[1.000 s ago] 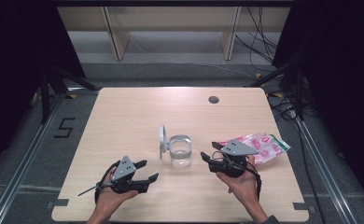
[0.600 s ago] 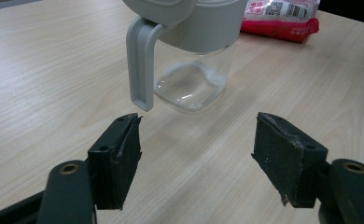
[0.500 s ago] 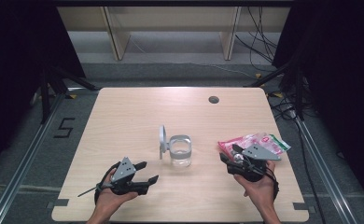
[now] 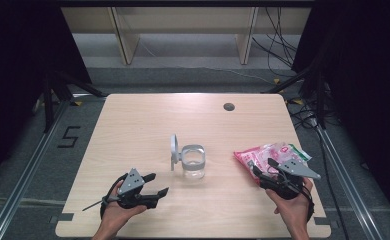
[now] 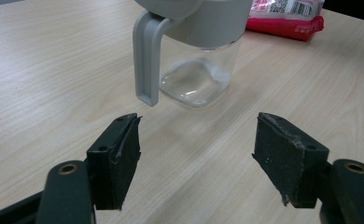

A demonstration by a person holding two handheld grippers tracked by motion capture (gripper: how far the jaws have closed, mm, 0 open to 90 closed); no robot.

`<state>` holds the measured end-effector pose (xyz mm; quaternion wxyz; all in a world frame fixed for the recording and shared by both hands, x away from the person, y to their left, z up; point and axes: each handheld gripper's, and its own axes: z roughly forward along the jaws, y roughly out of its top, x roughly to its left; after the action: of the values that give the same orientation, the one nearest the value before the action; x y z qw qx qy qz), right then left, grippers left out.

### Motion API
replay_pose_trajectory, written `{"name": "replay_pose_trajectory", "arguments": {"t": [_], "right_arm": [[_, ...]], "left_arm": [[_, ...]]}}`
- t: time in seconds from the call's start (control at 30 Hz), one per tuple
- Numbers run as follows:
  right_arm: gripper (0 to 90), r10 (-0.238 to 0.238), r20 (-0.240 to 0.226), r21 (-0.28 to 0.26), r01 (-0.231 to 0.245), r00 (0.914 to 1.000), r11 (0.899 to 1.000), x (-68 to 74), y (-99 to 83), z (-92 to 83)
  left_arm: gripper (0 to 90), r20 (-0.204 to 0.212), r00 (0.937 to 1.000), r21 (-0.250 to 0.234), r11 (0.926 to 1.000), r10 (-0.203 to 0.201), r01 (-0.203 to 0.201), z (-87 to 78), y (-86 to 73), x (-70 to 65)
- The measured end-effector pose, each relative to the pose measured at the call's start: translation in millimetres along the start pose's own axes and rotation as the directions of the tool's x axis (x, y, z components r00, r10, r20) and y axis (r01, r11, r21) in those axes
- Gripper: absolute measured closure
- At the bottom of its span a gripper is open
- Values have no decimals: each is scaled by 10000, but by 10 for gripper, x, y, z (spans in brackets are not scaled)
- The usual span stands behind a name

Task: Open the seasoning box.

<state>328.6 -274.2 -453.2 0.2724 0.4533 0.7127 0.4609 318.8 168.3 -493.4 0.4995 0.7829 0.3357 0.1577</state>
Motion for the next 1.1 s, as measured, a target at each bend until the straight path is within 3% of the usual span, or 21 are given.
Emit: {"name": "replay_pose_trajectory", "arguments": {"t": [0.03,0.1,0.23,0.27,0.3,0.37,0.4,0.5,0.57,0.6,0.67,0.7,0.77,0.8,0.87,0.9,0.93,0.97,1.0,1.03,1.1], "right_arm": [[387,577,45,166,-577,9983,9982,25,-16,-23],[379,371,338,169,-377,9987,9991,-39,-56,-51],[376,545,742,162,-559,9957,9983,-116,-107,-99],[373,609,898,129,-623,9941,9980,-140,-120,-118],[373,1068,982,205,-1093,9894,9938,-125,-131,-141],[373,1101,1125,287,-1140,9875,9931,-157,-158,-162],[373,850,1104,277,-886,9902,9957,-195,-170,-167],[370,1316,1352,471,-1390,9820,9892,-202,-201,-196],[369,1007,1345,431,-1074,9858,9933,-257,-215,-190],[367,1343,1589,557,-1447,9781,9879,-239,-226,-197],[357,1147,1538,646,-1258,9814,9900,-302,-243,-198],[356,1789,1705,809,-1947,9690,9775,-269,-249,-215],[349,1136,1855,665,-1278,9761,9896,-359,-275,-198],[345,1513,1935,684,-1672,9694,9835,-350,-274,-209],[339,1413,2080,614,-1571,9679,9857,-394,-292,-203],[334,1875,2087,712,-2061,9598,9759,-385,-299,-220],[334,1698,2040,587,-1851,9641,9810,-419,-308,-208],[330,2046,2201,485,-2202,9538,9743,-409,-320,-190],[325,1953,2342,707,-2171,9524,9736,-419,-321,-197],[323,1645,2239,622,-1825,9606,9812,-459,-332,-184],[312,2411,2220,630,-2606,9448,9634,-432,-337,-190]], "left_arm": [[305,7,10000,1,10000,9,-9,1,2,-1],[305,26,10000,17,10000,36,-36,1,1,-6],[305,-32,10000,46,10000,35,-35,-7,10,-12],[305,13,10000,-17,10000,23,-23,0,6,-7],[305,35,10000,34,10000,24,-25,-1,4,-6],[305,64,10000,10,10000,-35,35,3,-6,-11],[305,40,10000,35,10000,-77,77,9,-5,-16],[305,130,9999,97,10000,-15,13,24,-9,-12],[305,142,9999,79,10000,0,-1,24,-15,-16],[305,146,9999,71,10000,-41,40,26,-14,-16],[305,151,9999,94,10000,-11,9,23,-7,-10],[305,127,9999,99,9999,-18,17,24,-9,-9],[304,138,9999,78,10000,-59,58,23,-16,-12],[305,141,9999,90,9999,-50,49,23,-15,-11],[305,136,9998,119,9999,-114,112,30,-12,-19],[304,188,9998,110,9999,-116,113,36,-15,-20],[304,198,9998,130,9999,-24,21,40,-19,-21],[304,217,9998,139,9999,-40,37,41,-21,-23],[304,254,9996,138,9998,-114,110,44,-23,-27],[304,273,9996,154,9999,-67,62,47,-20,-21],[304,268,9996,109,9999,-68,65,48,-14,-14]]}}
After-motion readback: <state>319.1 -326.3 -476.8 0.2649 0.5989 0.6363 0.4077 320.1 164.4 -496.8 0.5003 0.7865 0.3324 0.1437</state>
